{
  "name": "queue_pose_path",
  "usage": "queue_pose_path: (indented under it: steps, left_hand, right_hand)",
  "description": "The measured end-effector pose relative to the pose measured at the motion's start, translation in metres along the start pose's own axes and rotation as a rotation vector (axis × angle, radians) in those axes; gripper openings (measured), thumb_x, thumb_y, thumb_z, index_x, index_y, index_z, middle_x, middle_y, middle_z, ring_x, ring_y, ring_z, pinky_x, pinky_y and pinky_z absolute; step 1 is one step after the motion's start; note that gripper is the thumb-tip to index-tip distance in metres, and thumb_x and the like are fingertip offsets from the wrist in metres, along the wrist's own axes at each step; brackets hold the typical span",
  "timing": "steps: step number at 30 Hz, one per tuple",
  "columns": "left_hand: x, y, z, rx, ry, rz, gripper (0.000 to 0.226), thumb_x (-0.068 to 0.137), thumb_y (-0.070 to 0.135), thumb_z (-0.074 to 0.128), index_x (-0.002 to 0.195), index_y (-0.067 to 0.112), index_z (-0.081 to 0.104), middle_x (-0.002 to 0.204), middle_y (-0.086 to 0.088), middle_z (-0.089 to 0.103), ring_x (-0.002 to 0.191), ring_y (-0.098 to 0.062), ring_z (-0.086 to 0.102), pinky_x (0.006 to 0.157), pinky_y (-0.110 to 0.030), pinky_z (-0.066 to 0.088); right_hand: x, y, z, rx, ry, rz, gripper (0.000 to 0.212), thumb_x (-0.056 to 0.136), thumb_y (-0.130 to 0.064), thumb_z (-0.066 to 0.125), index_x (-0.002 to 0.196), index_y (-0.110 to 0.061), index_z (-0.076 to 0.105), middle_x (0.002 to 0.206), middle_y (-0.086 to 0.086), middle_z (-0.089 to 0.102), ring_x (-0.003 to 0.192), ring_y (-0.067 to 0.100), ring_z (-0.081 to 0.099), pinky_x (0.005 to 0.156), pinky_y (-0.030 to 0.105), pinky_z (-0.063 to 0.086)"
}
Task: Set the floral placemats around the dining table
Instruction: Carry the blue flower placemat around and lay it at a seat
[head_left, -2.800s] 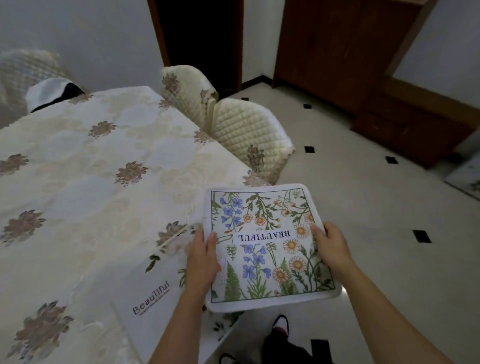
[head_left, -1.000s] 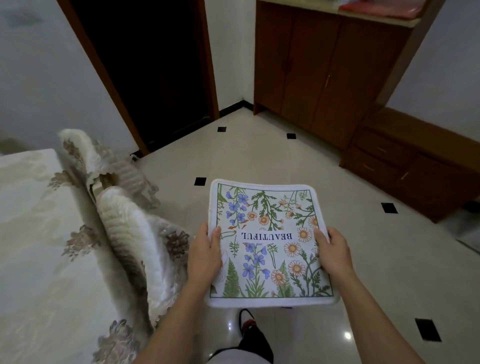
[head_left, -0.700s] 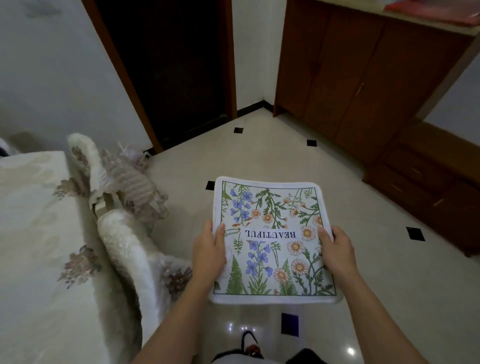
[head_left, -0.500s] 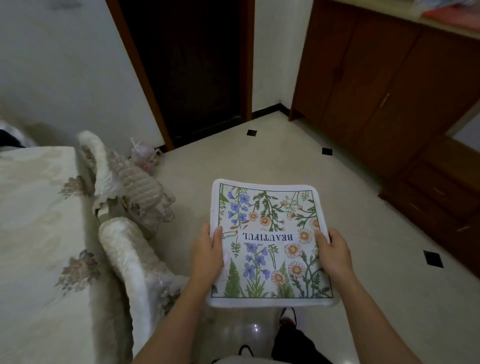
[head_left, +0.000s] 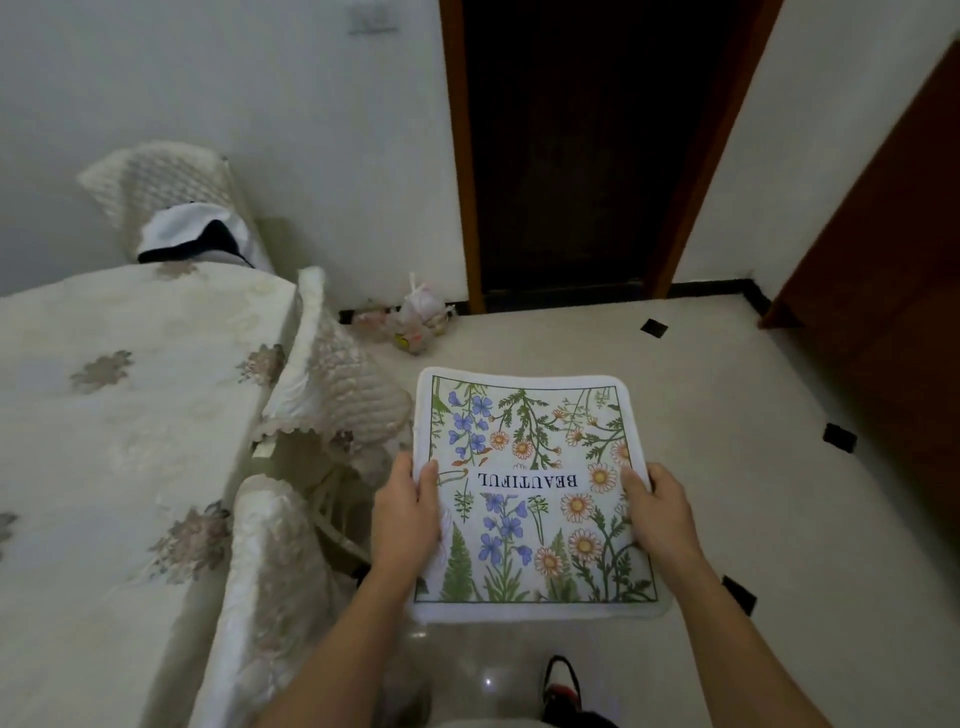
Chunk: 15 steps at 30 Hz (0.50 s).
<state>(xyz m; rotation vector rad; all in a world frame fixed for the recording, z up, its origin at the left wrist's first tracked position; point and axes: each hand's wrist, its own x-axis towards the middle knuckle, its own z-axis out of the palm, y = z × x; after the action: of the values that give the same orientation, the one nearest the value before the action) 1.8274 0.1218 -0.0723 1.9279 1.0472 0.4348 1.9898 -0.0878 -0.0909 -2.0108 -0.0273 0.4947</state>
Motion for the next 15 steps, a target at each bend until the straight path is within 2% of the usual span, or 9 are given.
queue_pose_path:
  steps: [3, 5, 8, 11, 13, 15]
  left_hand:
    - [0.015, 0.011, 0.0, 0.006, 0.124, -0.057, 0.02, 0.102, 0.033, 0.045, 0.09, 0.018, 0.048, 0.083, 0.003, 0.072, 0.07, -0.009, 0.069, 0.058, -0.034, 0.056]
    - [0.02, 0.013, -0.006, -0.015, 0.199, -0.103, 0.018, 0.102, 0.034, 0.045, 0.09, 0.021, 0.049, 0.084, 0.003, 0.072, 0.07, -0.01, 0.071, 0.06, -0.04, 0.059]
    - [0.017, 0.005, -0.025, -0.016, 0.314, -0.156, 0.017, 0.101, 0.038, 0.046, 0.09, 0.025, 0.049, 0.085, 0.004, 0.071, 0.071, -0.01, 0.071, 0.061, -0.043, 0.06]
    - [0.008, -0.005, -0.054, -0.014, 0.476, -0.24, 0.017, 0.101, 0.04, 0.046, 0.089, 0.028, 0.048, 0.086, 0.003, 0.069, 0.074, -0.014, 0.069, 0.062, -0.047, 0.059]
    - [0.0, -0.012, -0.072, -0.034, 0.558, -0.296, 0.015, 0.101, 0.039, 0.046, 0.093, 0.027, 0.049, 0.085, 0.003, 0.069, 0.07, -0.011, 0.07, 0.058, -0.041, 0.059]
    - [-0.01, -0.018, -0.088, -0.079, 0.636, -0.351, 0.016, 0.102, 0.036, 0.046, 0.101, 0.021, 0.05, 0.083, 0.003, 0.07, 0.065, -0.004, 0.07, 0.051, -0.029, 0.056]
  right_hand:
    - [0.043, -0.028, 0.009, -0.03, -0.121, -0.044, 0.019, 0.102, -0.031, 0.047, 0.103, -0.017, 0.06, 0.091, 0.005, 0.072, 0.079, 0.021, 0.071, 0.063, 0.032, 0.055]
    - [0.064, -0.043, 0.023, -0.041, -0.212, -0.065, 0.018, 0.102, -0.031, 0.047, 0.103, -0.019, 0.06, 0.092, 0.005, 0.072, 0.08, 0.023, 0.071, 0.066, 0.035, 0.057]
    - [0.079, -0.067, 0.053, -0.072, -0.352, -0.099, 0.017, 0.102, -0.031, 0.047, 0.1, -0.02, 0.06, 0.091, 0.006, 0.072, 0.077, 0.024, 0.07, 0.056, 0.029, 0.05]
    - [0.08, -0.091, 0.094, -0.113, -0.496, -0.145, 0.017, 0.103, -0.031, 0.046, 0.096, -0.021, 0.058, 0.091, 0.007, 0.07, 0.08, 0.028, 0.07, 0.053, 0.03, 0.049]
    - [0.078, -0.105, 0.124, -0.135, -0.584, -0.186, 0.018, 0.102, -0.031, 0.045, 0.097, -0.021, 0.059, 0.091, 0.008, 0.07, 0.081, 0.029, 0.069, 0.052, 0.031, 0.048]
    - [0.073, -0.118, 0.155, -0.168, -0.661, -0.239, 0.018, 0.102, -0.031, 0.046, 0.099, -0.02, 0.061, 0.091, 0.008, 0.071, 0.079, 0.028, 0.07, 0.055, 0.034, 0.051]
